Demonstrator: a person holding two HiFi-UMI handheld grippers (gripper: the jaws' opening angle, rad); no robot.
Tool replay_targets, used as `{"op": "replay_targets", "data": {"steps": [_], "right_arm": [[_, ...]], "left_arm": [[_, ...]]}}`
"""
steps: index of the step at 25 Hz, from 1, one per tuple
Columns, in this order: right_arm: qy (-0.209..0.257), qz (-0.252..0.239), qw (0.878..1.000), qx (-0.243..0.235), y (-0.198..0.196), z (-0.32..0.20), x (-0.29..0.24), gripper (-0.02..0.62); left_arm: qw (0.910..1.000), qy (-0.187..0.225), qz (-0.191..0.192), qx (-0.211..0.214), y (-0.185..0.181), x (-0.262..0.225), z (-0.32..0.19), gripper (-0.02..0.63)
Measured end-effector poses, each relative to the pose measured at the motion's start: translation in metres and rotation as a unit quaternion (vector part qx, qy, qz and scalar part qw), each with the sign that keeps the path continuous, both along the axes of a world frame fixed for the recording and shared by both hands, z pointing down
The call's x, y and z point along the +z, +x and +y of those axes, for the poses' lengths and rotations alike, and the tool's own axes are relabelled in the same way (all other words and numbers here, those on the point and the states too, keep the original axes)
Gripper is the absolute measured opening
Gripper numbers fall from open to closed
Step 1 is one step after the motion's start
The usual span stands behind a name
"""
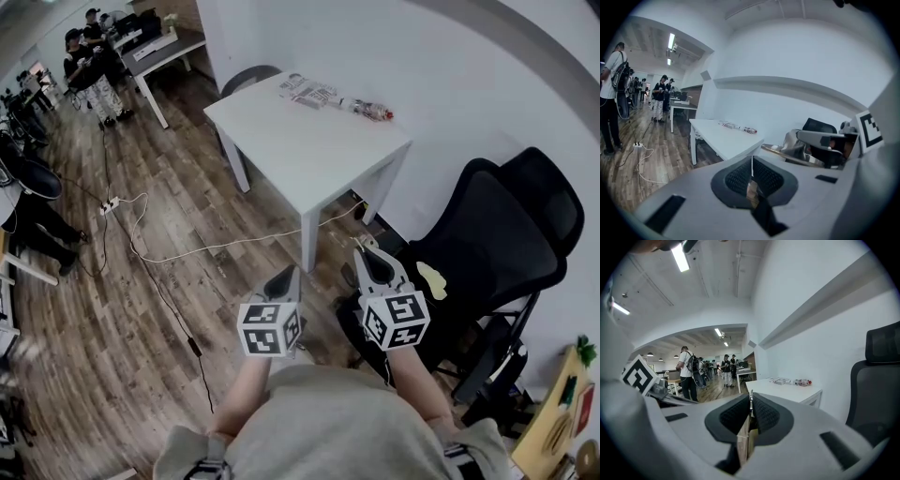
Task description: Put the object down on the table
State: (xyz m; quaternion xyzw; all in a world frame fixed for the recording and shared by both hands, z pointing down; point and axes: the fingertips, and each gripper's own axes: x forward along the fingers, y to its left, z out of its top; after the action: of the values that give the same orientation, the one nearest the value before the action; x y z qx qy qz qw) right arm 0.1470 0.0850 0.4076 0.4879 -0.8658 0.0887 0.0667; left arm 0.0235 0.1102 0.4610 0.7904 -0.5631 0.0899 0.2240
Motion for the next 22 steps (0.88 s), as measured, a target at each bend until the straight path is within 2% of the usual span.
{"op": "replay_targets", "data": {"steps": [12, 22], "right_arm": [[0.006, 0.011, 1.0, 0.024, -0.068, -0.083, -0.013, 0.025], [0.001, 0.016, 0.999, 0.051, -0.105, -0.148, -0.005, 0.025]], "left_arm": [[0.9997, 0.006, 0.006, 0.023, -0.071, -0.015, -0.092, 0.011], [0.9988, 0.001, 0.007, 0.049, -0.11, -0.008, -0.158, 0.011]]}}
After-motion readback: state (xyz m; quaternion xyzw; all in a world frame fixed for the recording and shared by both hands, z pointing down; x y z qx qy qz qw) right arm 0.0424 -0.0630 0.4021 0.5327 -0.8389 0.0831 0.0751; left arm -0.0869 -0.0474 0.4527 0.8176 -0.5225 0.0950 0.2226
